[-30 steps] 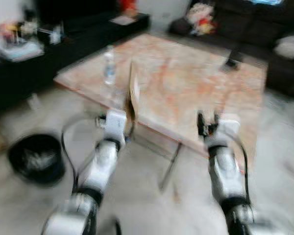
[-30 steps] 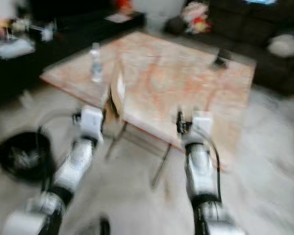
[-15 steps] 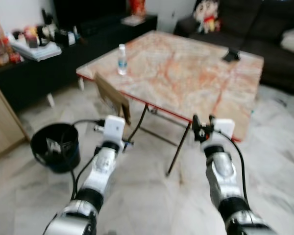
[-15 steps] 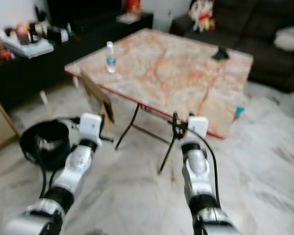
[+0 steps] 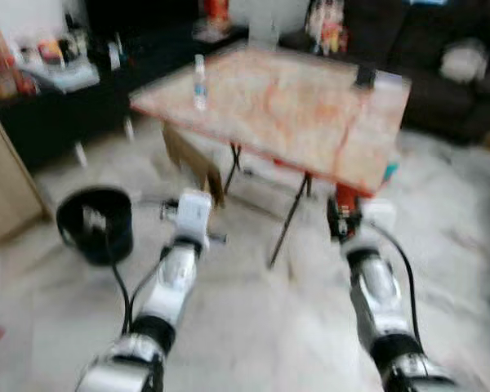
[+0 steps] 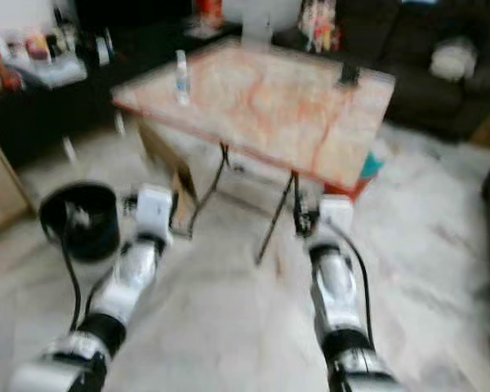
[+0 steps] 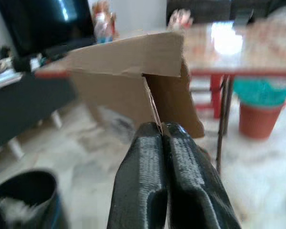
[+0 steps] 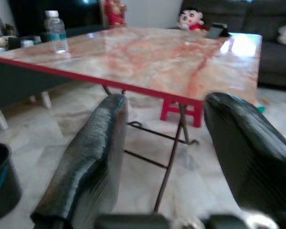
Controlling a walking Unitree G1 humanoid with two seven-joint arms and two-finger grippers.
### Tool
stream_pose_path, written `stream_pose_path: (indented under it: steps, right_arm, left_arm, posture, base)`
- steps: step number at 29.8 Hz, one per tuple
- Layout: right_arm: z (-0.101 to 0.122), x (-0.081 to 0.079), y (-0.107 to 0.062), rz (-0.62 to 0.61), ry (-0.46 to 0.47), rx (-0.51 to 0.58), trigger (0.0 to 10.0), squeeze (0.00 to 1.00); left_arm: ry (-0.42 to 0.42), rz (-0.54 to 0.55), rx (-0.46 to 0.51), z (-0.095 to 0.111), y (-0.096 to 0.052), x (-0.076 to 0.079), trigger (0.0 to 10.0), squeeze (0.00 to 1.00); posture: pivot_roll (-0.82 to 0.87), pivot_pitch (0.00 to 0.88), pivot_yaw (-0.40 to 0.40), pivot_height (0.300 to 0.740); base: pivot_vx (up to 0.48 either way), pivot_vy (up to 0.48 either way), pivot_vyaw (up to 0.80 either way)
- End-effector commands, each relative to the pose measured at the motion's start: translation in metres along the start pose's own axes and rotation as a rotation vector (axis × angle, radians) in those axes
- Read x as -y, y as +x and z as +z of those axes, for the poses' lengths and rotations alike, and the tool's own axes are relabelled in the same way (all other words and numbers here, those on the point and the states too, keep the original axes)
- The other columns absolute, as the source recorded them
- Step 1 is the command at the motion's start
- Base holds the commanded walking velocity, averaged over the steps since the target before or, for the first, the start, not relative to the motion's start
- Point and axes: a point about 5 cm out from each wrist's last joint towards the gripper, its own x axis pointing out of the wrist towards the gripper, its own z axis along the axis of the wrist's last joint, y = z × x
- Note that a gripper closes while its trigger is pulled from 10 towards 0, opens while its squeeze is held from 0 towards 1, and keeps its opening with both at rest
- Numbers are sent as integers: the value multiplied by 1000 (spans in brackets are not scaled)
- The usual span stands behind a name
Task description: Picking trash to rubbish bin
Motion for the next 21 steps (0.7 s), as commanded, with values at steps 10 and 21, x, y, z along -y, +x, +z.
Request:
stream_pose_path:
  steps: [10, 21]
  right_arm:
    - [-47, 46, -36, -132, -14, -261, 10000, 0]
    - [-96, 69, -90, -249, 3, -574, 10000, 0]
  left_arm:
    - [4, 53, -366, -72, -44, -12, 10000, 0]
    - [-41, 78, -624, -116, -90, -13, 10000, 0]
  posture:
    - [78, 0, -112, 740]
    - [77, 0, -115, 740]
  base:
    - [0, 0, 0]
    - [0, 0, 0]
